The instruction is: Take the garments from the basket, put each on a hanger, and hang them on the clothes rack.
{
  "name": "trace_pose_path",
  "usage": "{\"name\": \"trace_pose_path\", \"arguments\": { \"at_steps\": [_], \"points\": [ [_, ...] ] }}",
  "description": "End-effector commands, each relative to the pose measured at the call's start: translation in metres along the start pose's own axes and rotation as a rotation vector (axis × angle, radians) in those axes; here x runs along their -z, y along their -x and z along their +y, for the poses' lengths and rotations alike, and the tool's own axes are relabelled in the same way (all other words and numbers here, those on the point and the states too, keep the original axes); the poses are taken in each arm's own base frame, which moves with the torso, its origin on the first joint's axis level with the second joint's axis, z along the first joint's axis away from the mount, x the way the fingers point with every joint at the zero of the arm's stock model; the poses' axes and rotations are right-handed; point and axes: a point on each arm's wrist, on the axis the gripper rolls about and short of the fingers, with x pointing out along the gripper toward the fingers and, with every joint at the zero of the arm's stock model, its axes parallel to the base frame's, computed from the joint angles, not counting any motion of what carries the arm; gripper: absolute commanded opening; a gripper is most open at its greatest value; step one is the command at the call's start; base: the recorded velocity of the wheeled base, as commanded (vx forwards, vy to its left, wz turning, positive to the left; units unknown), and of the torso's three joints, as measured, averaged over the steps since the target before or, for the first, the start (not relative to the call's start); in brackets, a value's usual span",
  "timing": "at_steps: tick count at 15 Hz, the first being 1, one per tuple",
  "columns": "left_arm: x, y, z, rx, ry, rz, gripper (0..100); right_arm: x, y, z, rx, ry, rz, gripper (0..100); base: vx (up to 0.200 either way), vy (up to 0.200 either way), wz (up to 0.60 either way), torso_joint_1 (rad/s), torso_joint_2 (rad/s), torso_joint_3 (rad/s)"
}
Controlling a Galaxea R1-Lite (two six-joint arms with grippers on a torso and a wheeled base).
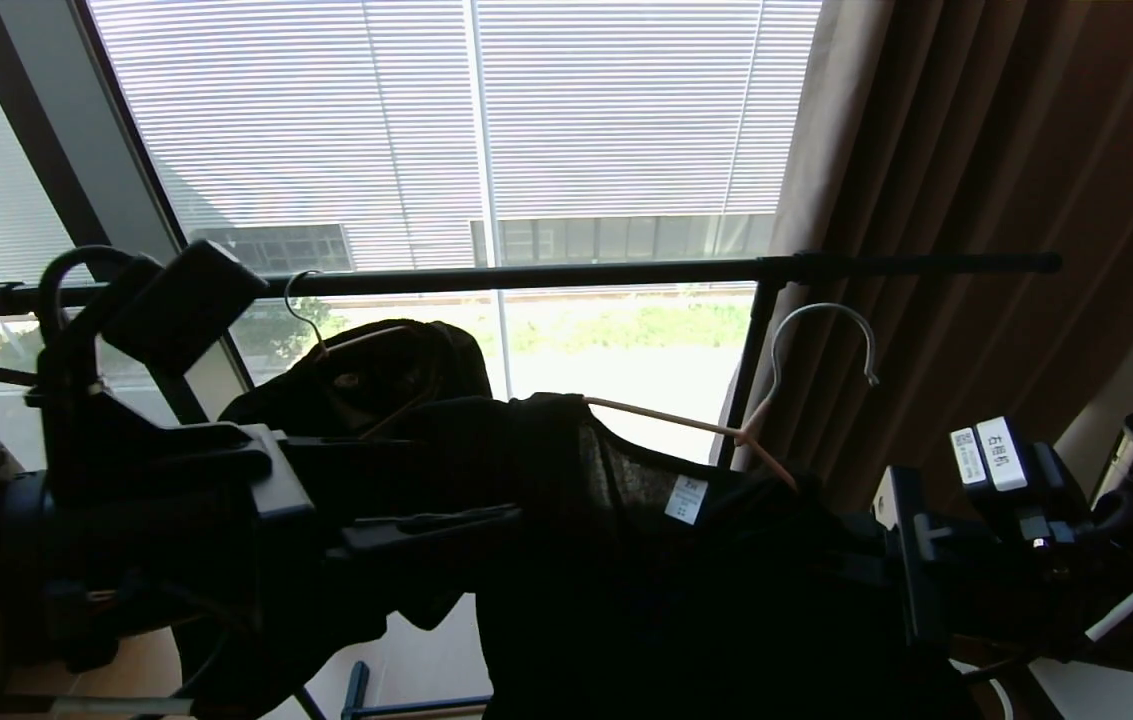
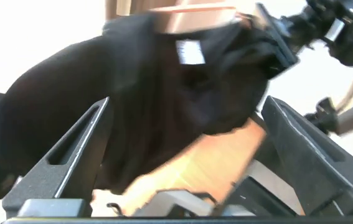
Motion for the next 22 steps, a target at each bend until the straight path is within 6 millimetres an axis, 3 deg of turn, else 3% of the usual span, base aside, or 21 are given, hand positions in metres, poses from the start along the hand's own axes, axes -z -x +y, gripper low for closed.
{"name": "trace_pose_path", "arguments": {
  "at_steps": [1, 3, 4, 6, 8, 11, 15, 22],
  "points": [
    [0.002, 0.037, 0.025, -0.066, 0.02, -0.077, 100, 0.001, 0.009, -0.009, 0.001, -0.003, -0.009, 0, 0.0, 0.0, 0.0, 0.0, 0.0, 0.0],
    [0.004, 0.042, 0.036, -0.078, 0.024, -0.077, 100, 0.001, 0.011, -0.01, -0.009, -0.002, -0.015, 0, 0.0, 0.0, 0.0, 0.0, 0.0, 0.0],
    [0.014, 0.055, 0.066, -0.012, 0.066, -0.072, 100, 0.0, 0.018, -0.01, -0.041, 0.002, -0.03, 0, 0.0, 0.0, 0.0, 0.0, 0.0, 0.0],
    [0.023, 0.058, 0.082, 0.046, 0.072, -0.09, 100, -0.002, 0.019, -0.008, -0.063, 0.006, -0.038, 0, 0.0, 0.0, 0.0, 0.0, 0.0, 0.0],
    [0.032, 0.052, 0.096, 0.058, 0.065, -0.103, 100, -0.002, 0.02, -0.007, -0.082, 0.006, -0.042, 0, 0.0, 0.0, 0.0, 0.0, 0.0, 0.0],
    [0.061, 0.03, 0.117, 0.103, 0.086, -0.084, 100, -0.001, 0.019, -0.007, -0.108, 0.005, -0.045, 0, 0.0, 0.0, 0.0, 0.0, 0.0, 0.0],
    [0.077, 0.02, 0.13, 0.166, 0.114, -0.064, 100, -0.002, 0.02, -0.006, -0.112, 0.009, -0.05, 0, 0.0, 0.0, 0.0, 0.0, 0.0, 0.0],
    [0.073, -0.008, 0.135, 0.236, 0.131, -0.019, 100, -0.006, 0.022, -0.002, -0.117, 0.022, -0.061, 0, 0.0, 0.0, 0.0, 0.0, 0.0, 0.0]
  ]
}}
